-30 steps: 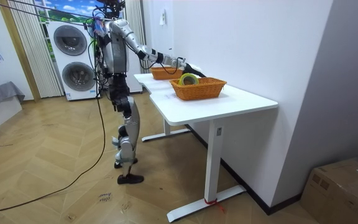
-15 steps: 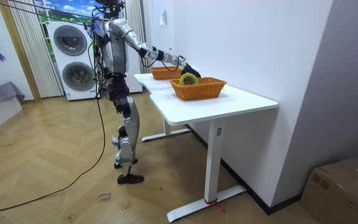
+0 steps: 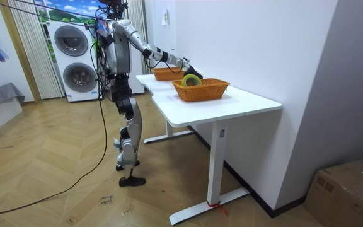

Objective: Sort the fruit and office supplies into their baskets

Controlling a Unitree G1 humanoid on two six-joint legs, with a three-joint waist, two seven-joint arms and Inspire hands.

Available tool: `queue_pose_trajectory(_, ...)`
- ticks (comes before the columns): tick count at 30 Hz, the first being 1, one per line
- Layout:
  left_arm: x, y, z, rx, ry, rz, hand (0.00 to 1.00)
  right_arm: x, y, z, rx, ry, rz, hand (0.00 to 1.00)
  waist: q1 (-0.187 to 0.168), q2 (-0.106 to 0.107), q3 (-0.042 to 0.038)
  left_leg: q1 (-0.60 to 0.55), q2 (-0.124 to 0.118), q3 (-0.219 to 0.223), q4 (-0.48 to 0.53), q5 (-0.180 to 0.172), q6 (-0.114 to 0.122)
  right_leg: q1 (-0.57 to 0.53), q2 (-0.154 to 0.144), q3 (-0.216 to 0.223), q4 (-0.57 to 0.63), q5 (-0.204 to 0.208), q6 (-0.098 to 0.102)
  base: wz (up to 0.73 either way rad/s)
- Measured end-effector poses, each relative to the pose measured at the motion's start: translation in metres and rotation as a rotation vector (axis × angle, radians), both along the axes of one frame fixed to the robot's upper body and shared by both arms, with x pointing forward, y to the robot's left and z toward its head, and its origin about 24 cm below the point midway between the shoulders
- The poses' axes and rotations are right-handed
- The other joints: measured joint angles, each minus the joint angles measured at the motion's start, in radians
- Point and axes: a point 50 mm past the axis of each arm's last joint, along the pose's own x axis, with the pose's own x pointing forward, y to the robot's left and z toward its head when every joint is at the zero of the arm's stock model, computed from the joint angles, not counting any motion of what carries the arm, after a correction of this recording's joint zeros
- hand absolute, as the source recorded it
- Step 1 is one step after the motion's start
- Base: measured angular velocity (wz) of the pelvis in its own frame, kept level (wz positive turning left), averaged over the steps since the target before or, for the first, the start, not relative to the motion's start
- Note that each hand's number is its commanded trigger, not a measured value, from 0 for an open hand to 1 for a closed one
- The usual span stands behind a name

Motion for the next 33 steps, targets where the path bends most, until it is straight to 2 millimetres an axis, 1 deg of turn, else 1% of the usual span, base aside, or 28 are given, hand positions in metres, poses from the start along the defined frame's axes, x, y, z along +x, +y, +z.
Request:
queue_pose_trajectory(7, -0.002, 0.001, -0.001, 0.004, 0.008, 0.003, 0.00, 0.000, 0.001, 0.000, 0.011, 0.003, 0.012, 1.00, 0.001, -0.003, 0.0015, 0.007, 0.001, 0.002, -0.011, 0.002, -0.002, 0.002, 0.001, 0.002, 0.000, 0.000, 0.000, 0.00)
queue_pose_trajectory(9, -0.001, 0.001, 0.000, 0.004, 0.007, 0.003, 0.00, 0.000, 0.002, 0.000, 0.021, 0.003, 0.014, 1.00, 0.001, -0.008, -0.0010, 0.008, 0.001, 0.004, -0.010, 0.002, -0.002, 0.001, 0.001, 0.002, 0.000, 0.000, 0.000, 0.00)
queue_pose_trajectory(19, -0.002, 0.001, 0.000, 0.010, -0.008, 0.004, 0.00, 0.001, 0.008, 0.004, 0.054, -0.006, 0.043, 1.00, -0.004, -0.013, -0.0046, 0.016, 0.001, 0.015, -0.012, 0.002, -0.002, 0.000, 0.002, 0.023, 0.000, 0.000, 0.000, -0.03)
queue_pose_trajectory(22, -0.007, 0.002, -0.001, 0.009, -0.004, 0.027, 0.00, 0.001, 0.020, 0.014, 0.068, -0.061, 0.098, 1.00, -0.017, -0.009, -0.0053, 0.015, 0.001, 0.015, -0.011, 0.002, -0.002, 0.002, 0.002, 0.023, -0.002, 0.000, 0.000, 0.00)
queue_pose_trajectory(24, -0.011, 0.004, 0.000, 0.011, 0.000, 0.050, 0.00, 0.000, 0.031, 0.025, 0.067, -0.115, 0.152, 1.00, -0.032, -0.004, -0.0066, 0.016, 0.001, 0.014, -0.011, 0.002, -0.002, 0.007, 0.003, 0.025, -0.006, 0.000, 0.000, 0.00)
queue_pose_trajectory(26, -0.014, 0.007, 0.000, 0.015, 0.001, 0.073, 0.00, -0.002, 0.039, 0.031, 0.059, -0.153, 0.196, 1.00, -0.035, -0.002, -0.0065, 0.019, 0.000, 0.011, -0.011, 0.002, -0.002, 0.015, 0.004, 0.024, -0.015, 0.000, 0.000, 0.04)
queue_pose_trajectory(28, -0.018, 0.007, 0.000, 0.016, 0.007, 0.082, 0.00, -0.005, 0.044, 0.034, 0.060, -0.168, 0.225, 1.00, -0.041, 0.002, -0.0094, 0.029, 0.001, 0.011, -0.012, 0.002, -0.002, 0.021, 0.004, 0.025, -0.013, 0.000, 0.000, 0.02)
queue_pose_trajectory(30, -0.023, 0.006, -0.001, 0.011, 0.018, 0.089, 0.00, -0.005, 0.051, 0.044, 0.072, -0.202, 0.261, 1.00, -0.057, 0.007, -0.0104, 0.034, 0.000, 0.013, -0.012, 0.002, -0.002, 0.025, 0.003, 0.026, -0.013, 0.000, 0.000, 0.00)
queue_pose_trajectory(32, -0.027, 0.006, -0.001, 0.010, 0.020, 0.108, 0.00, -0.007, 0.053, 0.051, 0.084, -0.239, 0.278, 1.00, -0.060, 0.008, -0.0101, 0.040, 0.001, 0.016, -0.013, 0.002, -0.002, 0.033, 0.003, 0.029, -0.013, 0.000, 0.000, -0.04)
queue_pose_trajectory(33, -0.029, 0.005, -0.002, 0.007, 0.021, 0.122, 0.00, -0.009, 0.054, 0.056, 0.092, -0.265, 0.285, 1.00, -0.061, 0.009, -0.0119, 0.046, 0.001, 0.016, -0.018, 0.002, -0.002, 0.036, 0.003, 0.031, -0.012, 0.000, 0.000, -0.04)
